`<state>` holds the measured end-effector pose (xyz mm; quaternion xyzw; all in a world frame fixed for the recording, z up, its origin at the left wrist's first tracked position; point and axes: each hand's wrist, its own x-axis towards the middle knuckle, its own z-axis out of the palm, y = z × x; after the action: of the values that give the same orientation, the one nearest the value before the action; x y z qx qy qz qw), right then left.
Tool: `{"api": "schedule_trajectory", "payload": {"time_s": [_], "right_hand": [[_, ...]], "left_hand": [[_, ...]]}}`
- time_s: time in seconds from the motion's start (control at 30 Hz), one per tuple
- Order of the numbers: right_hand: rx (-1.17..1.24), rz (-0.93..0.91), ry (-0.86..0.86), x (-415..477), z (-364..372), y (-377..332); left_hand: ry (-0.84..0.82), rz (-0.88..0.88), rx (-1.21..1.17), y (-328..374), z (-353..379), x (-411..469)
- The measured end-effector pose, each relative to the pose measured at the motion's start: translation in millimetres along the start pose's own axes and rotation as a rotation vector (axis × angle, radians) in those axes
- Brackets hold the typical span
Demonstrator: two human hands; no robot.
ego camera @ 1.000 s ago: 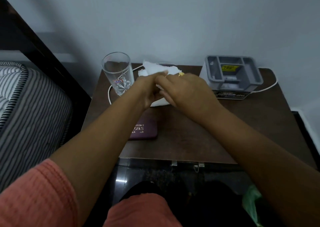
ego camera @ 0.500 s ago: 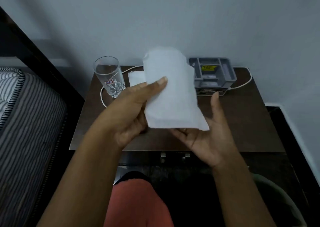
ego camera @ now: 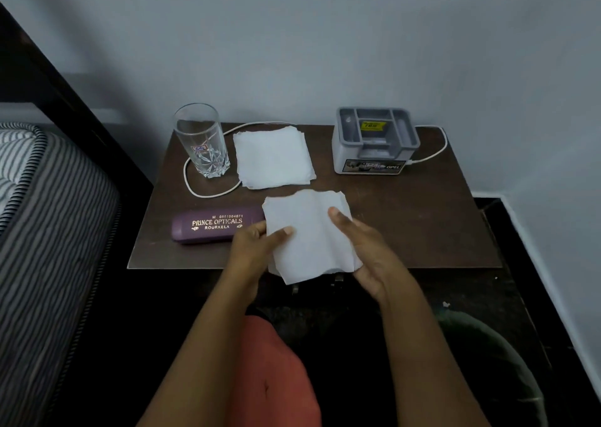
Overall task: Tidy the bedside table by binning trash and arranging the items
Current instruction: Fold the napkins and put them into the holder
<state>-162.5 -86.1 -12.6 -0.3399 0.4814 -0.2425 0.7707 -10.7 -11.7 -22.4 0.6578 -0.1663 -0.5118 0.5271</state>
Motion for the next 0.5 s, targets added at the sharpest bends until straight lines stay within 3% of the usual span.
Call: {"api": "schedule_trajectory", "payload": {"time_s": [0.17,0.5], "right_hand": [[-0.170,-0.046,0.182,9,-8,10],[-0.249,-0.079,0.308,21,-12,16]], "left_hand": [[0.122,0.032,0.021,-12,1,11],[0.238,0.107,0.323,-19,7,23]]}}
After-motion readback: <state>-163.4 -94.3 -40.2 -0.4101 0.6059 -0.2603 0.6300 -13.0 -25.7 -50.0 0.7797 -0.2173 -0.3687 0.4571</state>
